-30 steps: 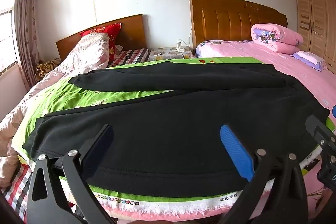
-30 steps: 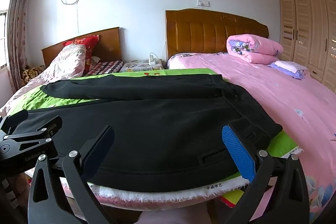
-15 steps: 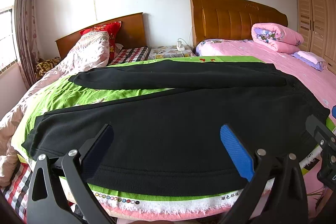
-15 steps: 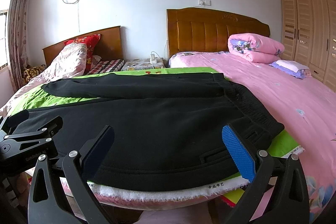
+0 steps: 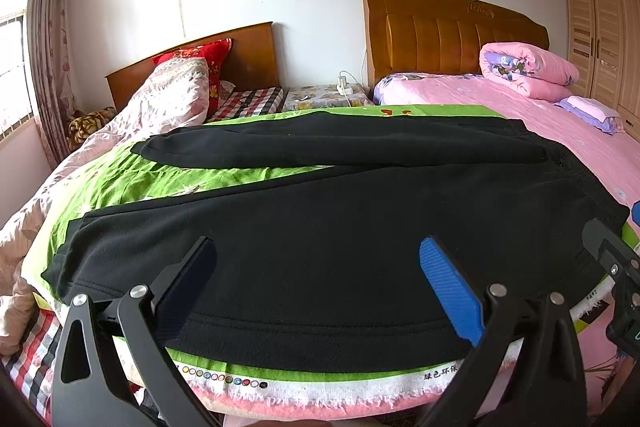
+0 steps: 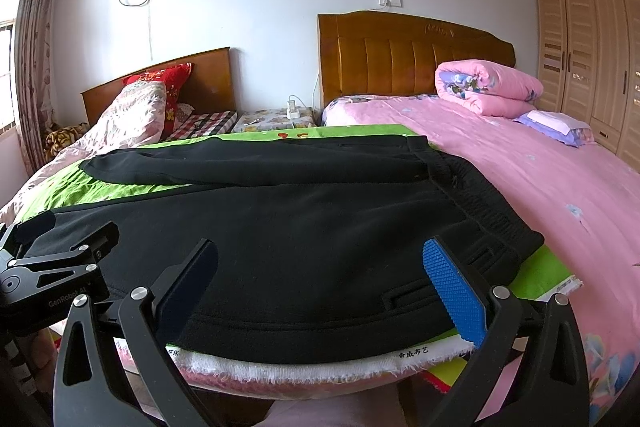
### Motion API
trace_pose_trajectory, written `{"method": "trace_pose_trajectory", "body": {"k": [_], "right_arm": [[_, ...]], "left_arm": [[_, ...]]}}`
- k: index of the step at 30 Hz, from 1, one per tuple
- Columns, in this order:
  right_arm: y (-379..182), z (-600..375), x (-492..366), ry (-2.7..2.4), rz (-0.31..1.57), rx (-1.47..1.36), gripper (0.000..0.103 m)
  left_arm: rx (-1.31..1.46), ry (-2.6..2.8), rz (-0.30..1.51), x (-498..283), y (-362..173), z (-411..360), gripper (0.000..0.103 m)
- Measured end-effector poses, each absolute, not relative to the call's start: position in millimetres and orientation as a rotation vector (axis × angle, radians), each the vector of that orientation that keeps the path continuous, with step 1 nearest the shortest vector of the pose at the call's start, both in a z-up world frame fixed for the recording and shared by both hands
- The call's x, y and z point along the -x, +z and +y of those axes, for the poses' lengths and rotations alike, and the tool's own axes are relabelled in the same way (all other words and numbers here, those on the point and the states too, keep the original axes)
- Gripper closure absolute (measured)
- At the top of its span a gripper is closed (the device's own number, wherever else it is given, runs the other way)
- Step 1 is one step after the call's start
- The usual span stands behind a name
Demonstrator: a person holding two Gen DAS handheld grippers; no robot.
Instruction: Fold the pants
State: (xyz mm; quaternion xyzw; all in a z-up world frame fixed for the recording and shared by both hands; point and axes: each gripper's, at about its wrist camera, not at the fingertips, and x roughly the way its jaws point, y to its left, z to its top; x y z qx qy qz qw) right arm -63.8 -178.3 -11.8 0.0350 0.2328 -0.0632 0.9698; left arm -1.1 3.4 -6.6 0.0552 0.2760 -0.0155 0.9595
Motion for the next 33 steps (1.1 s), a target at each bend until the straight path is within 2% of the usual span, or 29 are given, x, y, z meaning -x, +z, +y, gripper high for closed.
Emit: {"method": "trace_pose_trajectory", "body": {"k": [33], "right_arm": [[-18.5,-177.5,66.0,-0.135,0.472,-0.084,0.004]], "left_arm": [[-0.117,-0.025,0.56,1.9,-9.2,7.4,0.001]]}}
